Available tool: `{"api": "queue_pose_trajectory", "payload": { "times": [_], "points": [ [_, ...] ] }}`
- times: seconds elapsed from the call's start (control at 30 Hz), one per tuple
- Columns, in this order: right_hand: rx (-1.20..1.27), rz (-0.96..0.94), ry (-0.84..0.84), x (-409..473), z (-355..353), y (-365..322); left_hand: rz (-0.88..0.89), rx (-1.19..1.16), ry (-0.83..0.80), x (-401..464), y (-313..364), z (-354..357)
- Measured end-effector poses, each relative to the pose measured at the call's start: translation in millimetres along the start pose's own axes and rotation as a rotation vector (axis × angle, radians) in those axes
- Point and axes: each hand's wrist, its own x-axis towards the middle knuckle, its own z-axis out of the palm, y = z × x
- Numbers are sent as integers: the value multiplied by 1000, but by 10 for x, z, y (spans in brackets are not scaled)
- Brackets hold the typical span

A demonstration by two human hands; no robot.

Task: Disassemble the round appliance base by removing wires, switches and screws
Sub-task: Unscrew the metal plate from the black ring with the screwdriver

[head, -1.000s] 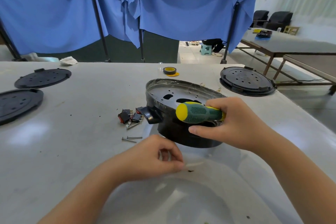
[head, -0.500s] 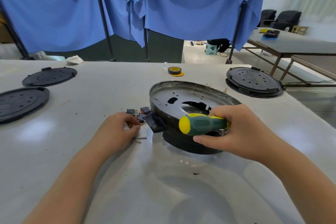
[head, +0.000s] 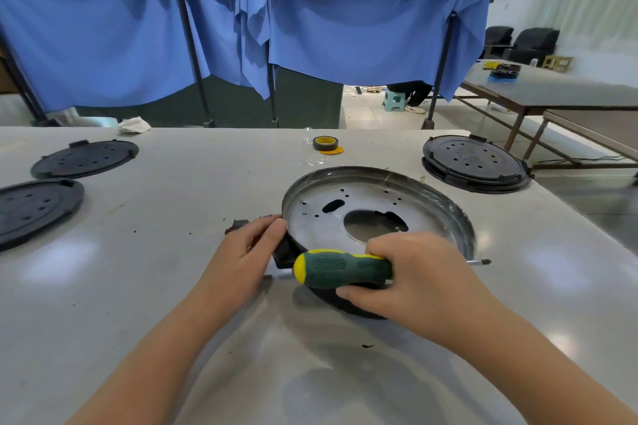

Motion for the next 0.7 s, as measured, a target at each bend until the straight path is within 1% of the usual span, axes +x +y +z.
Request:
{"api": "queue_pose_trajectory", "payload": {
  "times": [0.07, 0.13, 0.23, 0.33, 0.47, 0.6, 0.7],
  "points": [
    [-35, 1, 0, 11, 22, -72, -11, -98, -108, -15, 54, 41],
    [-62, -1, -3, 18, 47, -137, -29, -154, -159, -12, 89, 92],
    [-48, -17, -74, 41, 55, -169, -39, -101, -95, 40, 74, 123],
    [34, -42, -153, 52, 1, -102, -29, -45, -54, 87, 39, 134],
    [106, -96, -199, 12, -138, 74, -34, -8, -10, 136, 31, 121],
    [197, -99, -224, -32, -229, 203, -23, 21, 8, 210, 6, 124],
    [223, -92, -266, -48, -188, 178, -33, 24, 39, 219, 18, 147]
  ]
}}
